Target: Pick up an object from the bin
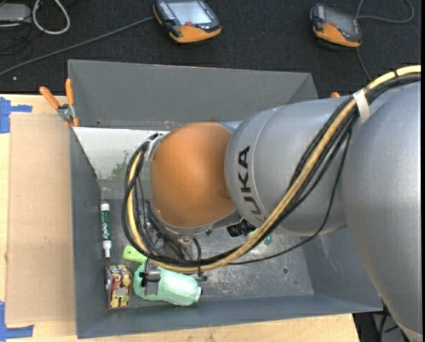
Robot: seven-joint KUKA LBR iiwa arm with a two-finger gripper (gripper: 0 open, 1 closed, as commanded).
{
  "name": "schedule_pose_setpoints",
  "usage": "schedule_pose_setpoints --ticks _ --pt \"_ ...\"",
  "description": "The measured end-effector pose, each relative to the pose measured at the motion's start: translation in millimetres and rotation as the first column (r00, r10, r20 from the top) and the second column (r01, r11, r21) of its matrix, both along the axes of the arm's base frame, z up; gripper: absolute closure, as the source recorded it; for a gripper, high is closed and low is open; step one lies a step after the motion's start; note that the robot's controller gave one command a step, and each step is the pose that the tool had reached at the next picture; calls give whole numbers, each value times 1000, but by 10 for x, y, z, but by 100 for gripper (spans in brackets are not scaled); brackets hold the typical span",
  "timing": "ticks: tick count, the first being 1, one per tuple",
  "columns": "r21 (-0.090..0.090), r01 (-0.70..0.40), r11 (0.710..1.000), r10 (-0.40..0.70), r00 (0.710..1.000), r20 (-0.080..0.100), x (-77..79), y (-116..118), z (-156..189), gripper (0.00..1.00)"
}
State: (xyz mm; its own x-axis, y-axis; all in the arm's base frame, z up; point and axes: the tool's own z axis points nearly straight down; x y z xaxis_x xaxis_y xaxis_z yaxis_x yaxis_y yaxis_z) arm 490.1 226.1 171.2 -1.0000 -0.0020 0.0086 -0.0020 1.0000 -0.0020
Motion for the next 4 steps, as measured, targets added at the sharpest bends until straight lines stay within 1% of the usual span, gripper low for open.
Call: schedule_pose_setpoints --ticks 1,2,3,4 --pt "2 5 1000 -5 1000 7 22 -10 34 0" --pt "3 -207 978 207 978 8 112 -26 -6 0" --pt "3 -314 949 314 949 8 256 -138 -92 0" --pt "3 -82 997 82 997 8 407 -198 -168 0"
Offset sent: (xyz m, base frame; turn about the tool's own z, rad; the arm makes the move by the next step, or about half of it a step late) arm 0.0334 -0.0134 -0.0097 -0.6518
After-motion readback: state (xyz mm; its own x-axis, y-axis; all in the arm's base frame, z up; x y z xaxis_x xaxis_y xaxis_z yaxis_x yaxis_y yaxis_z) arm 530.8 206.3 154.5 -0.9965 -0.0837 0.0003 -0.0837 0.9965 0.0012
